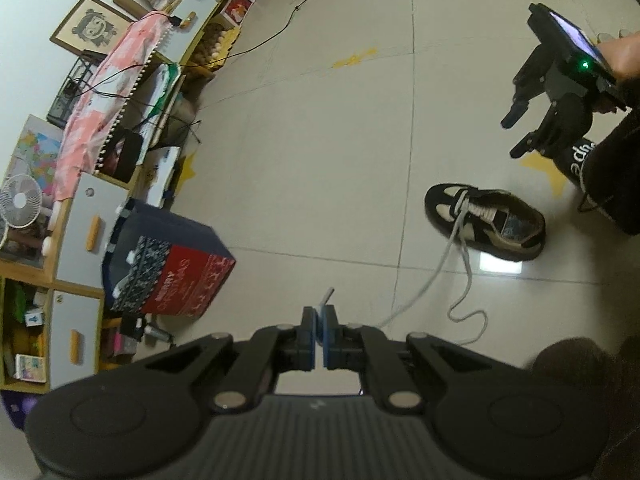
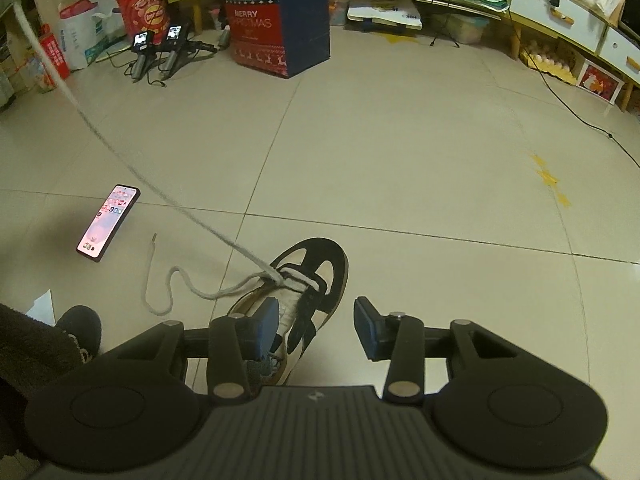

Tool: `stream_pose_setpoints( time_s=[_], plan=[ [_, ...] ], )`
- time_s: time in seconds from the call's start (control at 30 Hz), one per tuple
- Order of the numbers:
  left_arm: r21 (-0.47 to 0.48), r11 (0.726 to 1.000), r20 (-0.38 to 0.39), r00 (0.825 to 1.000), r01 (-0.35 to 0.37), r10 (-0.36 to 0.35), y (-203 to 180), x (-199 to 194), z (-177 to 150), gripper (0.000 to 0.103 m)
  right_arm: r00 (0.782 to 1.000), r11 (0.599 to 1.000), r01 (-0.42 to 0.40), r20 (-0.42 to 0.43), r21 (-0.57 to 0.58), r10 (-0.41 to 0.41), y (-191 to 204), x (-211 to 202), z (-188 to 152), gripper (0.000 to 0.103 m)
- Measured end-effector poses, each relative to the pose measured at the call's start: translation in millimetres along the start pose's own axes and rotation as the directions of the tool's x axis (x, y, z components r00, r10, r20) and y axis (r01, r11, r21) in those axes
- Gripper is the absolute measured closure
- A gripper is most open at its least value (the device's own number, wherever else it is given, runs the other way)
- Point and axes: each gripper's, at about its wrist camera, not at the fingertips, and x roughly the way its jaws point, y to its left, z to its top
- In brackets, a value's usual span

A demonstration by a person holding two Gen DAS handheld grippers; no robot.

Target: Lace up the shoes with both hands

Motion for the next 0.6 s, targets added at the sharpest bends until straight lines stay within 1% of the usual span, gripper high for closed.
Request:
stream_pose_setpoints(
  time_s=[0.13, 0.27, 0.47, 0.6],
  plan=[
    [-0.01, 0.999, 0.018, 0.998, 0.052, -0.052, -8, 23, 7, 0.1, 1.0, 1.0, -0.006, -0.012, -0.021, 0.006, -1, 12, 3, 0.058],
    [-0.016, 0.993, 0.038, 0.993, 0.115, -0.115, -22, 52, 13, 0.1, 0.999, 0.999, -0.019, -0.027, -0.047, 0.018, -1, 26, 6, 0.058],
    [-0.052, 0.976, 0.076, 0.975, 0.213, -0.209, -41, 100, 20, 0.1, 0.997, 0.997, -0.05, -0.057, -0.065, 0.046, 1, 52, 8, 0.059],
    [-0.083, 0.958, 0.099, 0.959, 0.274, -0.266, -55, 135, 22, 0.1, 0.995, 0.995, -0.072, -0.073, -0.063, 0.068, 4, 73, 6, 0.058]
  ],
)
